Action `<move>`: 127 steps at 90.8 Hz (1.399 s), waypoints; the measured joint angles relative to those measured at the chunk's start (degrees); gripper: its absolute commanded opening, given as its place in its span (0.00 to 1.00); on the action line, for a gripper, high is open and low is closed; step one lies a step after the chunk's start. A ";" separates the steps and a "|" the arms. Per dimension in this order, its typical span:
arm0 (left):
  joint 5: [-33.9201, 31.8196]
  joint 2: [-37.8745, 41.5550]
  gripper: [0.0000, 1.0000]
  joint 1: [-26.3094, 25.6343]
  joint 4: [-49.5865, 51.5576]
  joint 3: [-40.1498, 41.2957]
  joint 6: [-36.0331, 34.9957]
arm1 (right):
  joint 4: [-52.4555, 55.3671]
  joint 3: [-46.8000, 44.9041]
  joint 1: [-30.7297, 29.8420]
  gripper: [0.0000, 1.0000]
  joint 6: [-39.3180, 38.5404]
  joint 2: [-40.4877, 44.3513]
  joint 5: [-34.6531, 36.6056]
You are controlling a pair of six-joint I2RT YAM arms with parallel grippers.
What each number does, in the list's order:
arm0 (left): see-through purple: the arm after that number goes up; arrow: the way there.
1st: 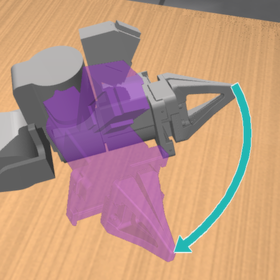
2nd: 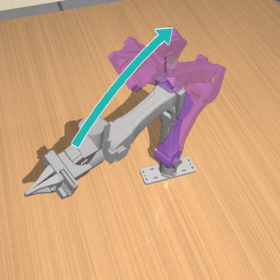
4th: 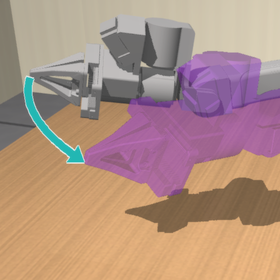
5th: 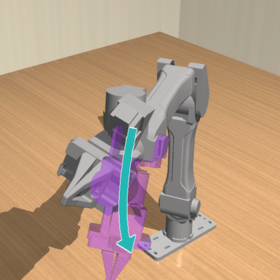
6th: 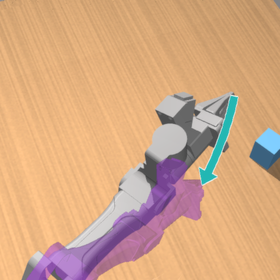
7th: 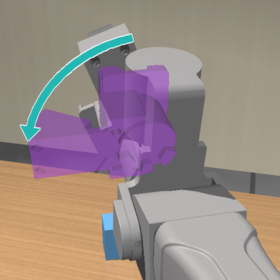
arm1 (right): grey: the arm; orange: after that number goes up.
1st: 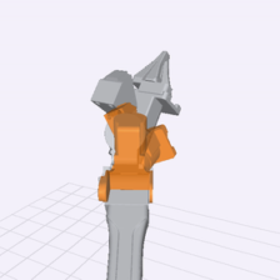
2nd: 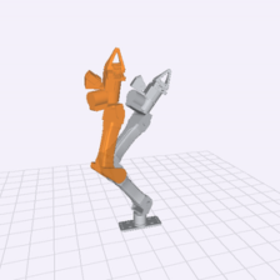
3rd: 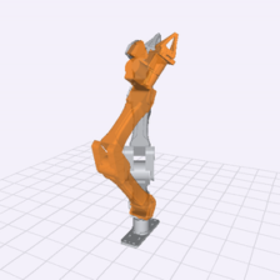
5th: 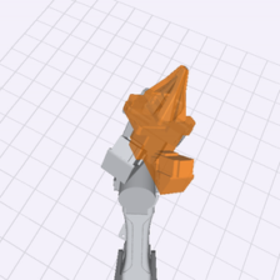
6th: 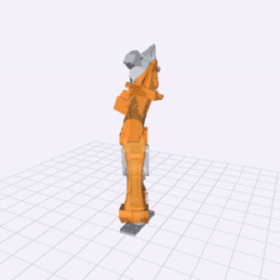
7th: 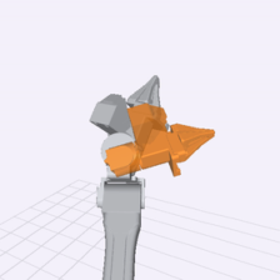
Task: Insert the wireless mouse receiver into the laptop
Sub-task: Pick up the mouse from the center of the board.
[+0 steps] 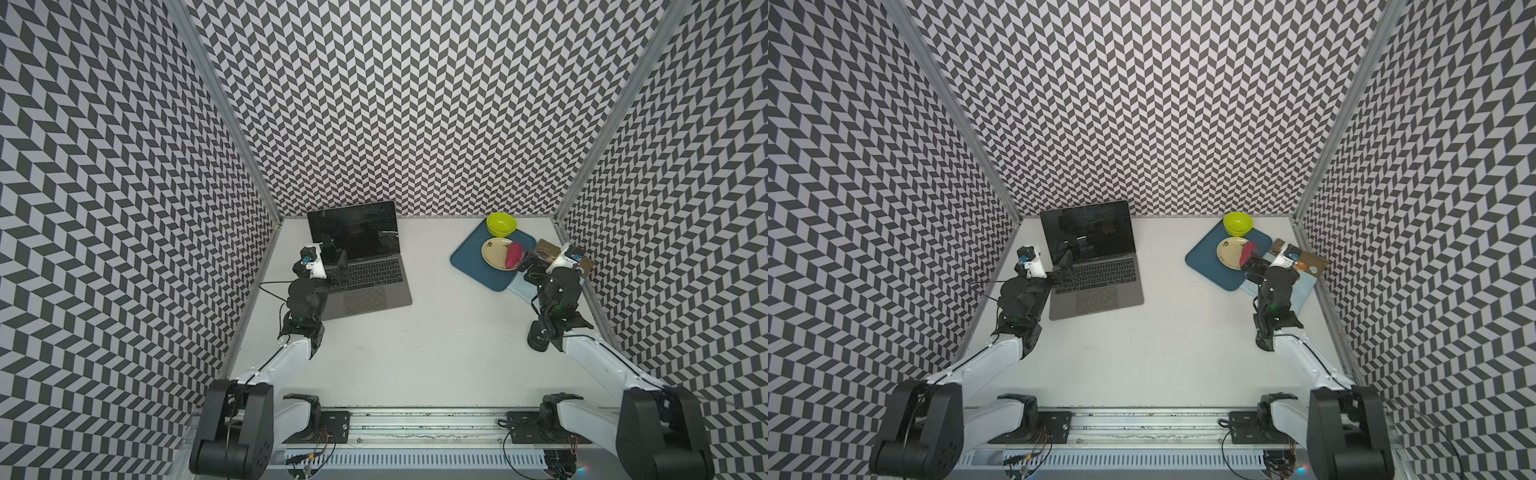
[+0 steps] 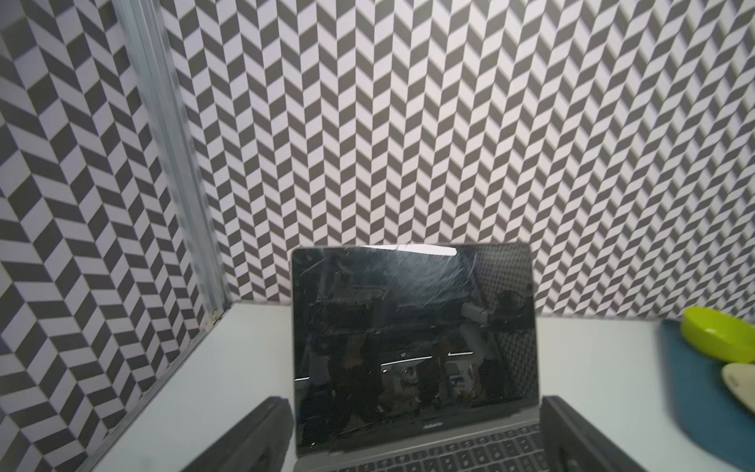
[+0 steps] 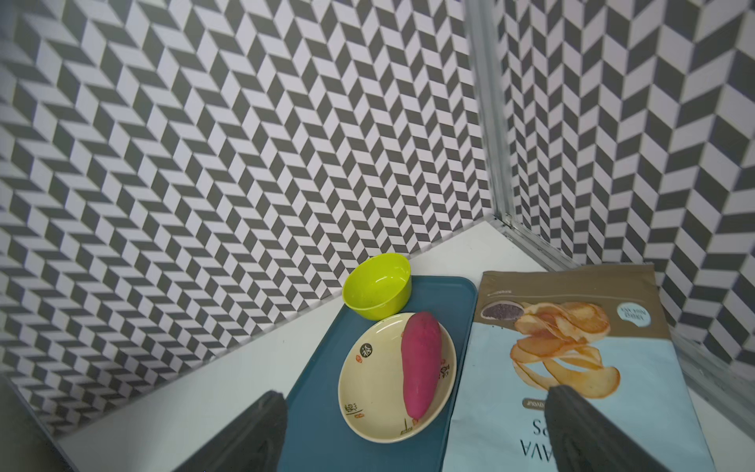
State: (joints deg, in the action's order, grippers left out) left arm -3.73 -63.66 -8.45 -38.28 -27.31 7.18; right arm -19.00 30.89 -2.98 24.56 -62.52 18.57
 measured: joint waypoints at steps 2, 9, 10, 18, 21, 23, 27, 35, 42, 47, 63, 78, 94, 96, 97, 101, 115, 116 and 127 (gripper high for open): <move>0.07 1.33 1.00 -0.81 2.01 -0.94 0.96 | 3.02 -0.09 0.00 1.00 1.44 1.36 0.33; 1.66 5.31 1.00 -1.99 9.05 -4.13 4.28 | 13.44 -0.76 0.00 1.00 5.64 4.44 1.33; 1.92 5.75 1.00 -1.99 9.99 -4.59 4.63 | 14.82 -0.92 0.00 1.00 6.32 4.68 1.42; 5.77 9.18 1.00 -1.99 17.05 -7.56 6.80 | 24.68 -1.77 0.00 1.00 9.16 5.38 1.75; 7.41 10.36 1.00 -1.97 19.71 -8.52 6.86 | 28.13 -1.86 0.00 1.00 10.01 5.31 1.77; 8.48 11.06 1.00 -1.97 21.49 -9.14 6.78 | 30.21 -1.86 0.00 1.00 10.54 5.22 1.77; 10.34 12.46 1.00 -1.97 24.90 -10.21 6.12 | 33.86 -1.86 0.00 1.00 11.54 5.03 1.77; 12.96 15.19 1.00 -1.97 29.88 -10.75 4.28 | 38.12 -1.92 0.00 1.00 12.72 3.82 1.68; 14.12 17.09 1.00 -1.99 33.14 -10.71 2.91 | 39.89 -2.01 0.00 1.00 13.14 1.64 1.01; 14.60 18.18 1.00 -1.97 34.45 -10.25 2.36 | 40.35 -2.01 0.00 0.98 13.05 -0.39 0.22; 15.91 19.43 1.00 -1.97 36.61 -8.66 1.64 | 41.29 -1.60 0.02 0.88 11.54 -9.49 -3.56; 16.72 19.43 1.00 -1.97 37.22 -8.46 1.16 | 40.70 -1.33 0.00 0.73 9.81 -11.58 -5.03; 17.03 19.43 1.00 -1.97 37.27 -8.46 0.94 | 39.01 -1.38 0.00 0.61 9.18 -11.56 -7.26; 17.07 19.43 1.00 -1.97 37.29 -8.46 0.92 | 38.86 -1.38 0.00 0.60 8.98 -11.56 -7.52; 17.09 19.43 1.00 -1.97 37.31 -8.46 0.92 | 38.75 -1.40 0.00 0.60 9.05 -11.56 -7.61; 17.14 19.43 1.00 -1.97 37.35 -8.46 0.85 | 38.40 -1.40 0.00 0.59 8.92 -11.56 -8.02; 17.20 19.41 1.00 -1.97 37.59 -8.46 0.79 | 37.00 -1.46 -0.26 0.49 7.82 -11.56 -9.94; 17.20 19.41 1.00 -1.97 37.59 -8.46 0.76 | 36.92 -1.49 -0.31 0.49 7.78 -11.58 -10.12; 18.84 19.41 0.99 -1.95 37.53 -8.37 0.02 | 36.44 -1.29 -4.07 0.46 5.81 -11.52 -12.44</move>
State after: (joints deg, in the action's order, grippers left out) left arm 15.11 -44.25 -10.39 -0.75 -35.68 7.20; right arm 17.43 29.61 -7.05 30.37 -74.04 6.13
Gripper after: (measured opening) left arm 0.998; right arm 0.617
